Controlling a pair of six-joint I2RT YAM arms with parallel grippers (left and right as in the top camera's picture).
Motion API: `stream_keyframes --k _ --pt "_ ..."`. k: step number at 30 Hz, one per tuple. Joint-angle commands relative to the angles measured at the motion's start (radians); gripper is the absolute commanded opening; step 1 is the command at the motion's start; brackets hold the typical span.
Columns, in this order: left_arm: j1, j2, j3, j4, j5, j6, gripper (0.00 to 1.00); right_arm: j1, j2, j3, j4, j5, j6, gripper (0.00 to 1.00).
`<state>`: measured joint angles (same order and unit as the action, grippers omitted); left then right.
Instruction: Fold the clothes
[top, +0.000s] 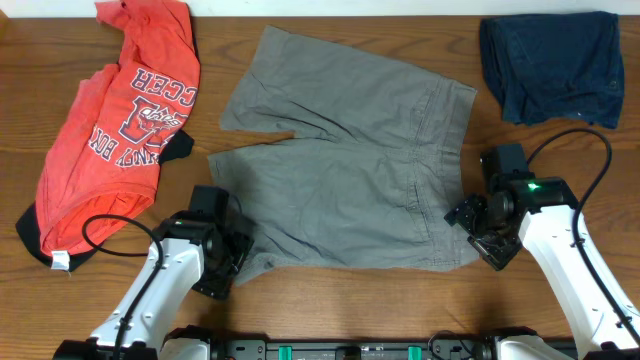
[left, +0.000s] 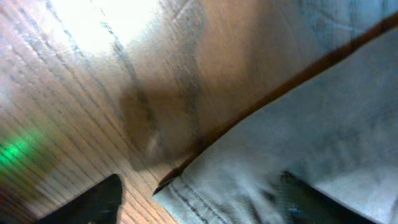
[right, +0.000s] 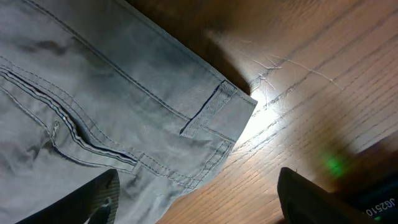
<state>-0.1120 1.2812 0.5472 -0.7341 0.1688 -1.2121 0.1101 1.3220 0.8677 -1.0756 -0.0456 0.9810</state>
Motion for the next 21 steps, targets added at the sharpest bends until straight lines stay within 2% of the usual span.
stream_keyframes --k 1,3,6,9,12,13,14,16,17,19,21 --pt "0.003 0.015 -0.004 0.014 -0.024 -0.009 0.63 0.009 0.0 -0.007 0.003 0.005 0.013 0.77" --pt "0.003 0.027 -0.004 0.03 -0.024 -0.009 0.46 0.01 0.0 -0.007 0.002 0.004 0.013 0.75" --pt "0.003 0.043 -0.004 0.037 -0.023 -0.009 0.27 0.018 0.0 -0.007 0.002 0.004 0.011 0.72" --pt "0.003 0.046 -0.004 0.037 -0.02 -0.009 0.14 0.032 0.0 -0.007 0.002 0.004 0.009 0.7" --pt "0.003 0.046 -0.004 0.037 -0.019 -0.003 0.13 0.043 0.0 -0.007 0.01 0.004 0.009 0.7" --pt "0.004 0.045 -0.002 0.037 -0.014 0.007 0.14 0.045 0.0 -0.007 0.012 0.004 0.009 0.7" --pt "0.006 0.045 0.002 0.037 -0.008 0.025 0.25 0.048 0.0 -0.007 0.014 0.004 0.009 0.71" --pt "0.019 0.045 0.019 0.037 0.0 0.085 0.56 0.049 0.0 -0.007 0.018 0.004 0.009 0.73" --pt "0.027 0.045 0.027 0.037 0.0 0.113 0.66 0.049 0.0 -0.007 0.023 0.005 0.009 0.75" --pt "0.045 0.045 0.043 0.042 0.0 0.161 0.75 0.049 0.0 -0.007 0.039 0.004 0.005 0.76" --pt "0.058 0.045 0.054 0.045 0.041 0.22 0.78 0.049 0.0 -0.007 0.056 0.004 -0.005 0.77"
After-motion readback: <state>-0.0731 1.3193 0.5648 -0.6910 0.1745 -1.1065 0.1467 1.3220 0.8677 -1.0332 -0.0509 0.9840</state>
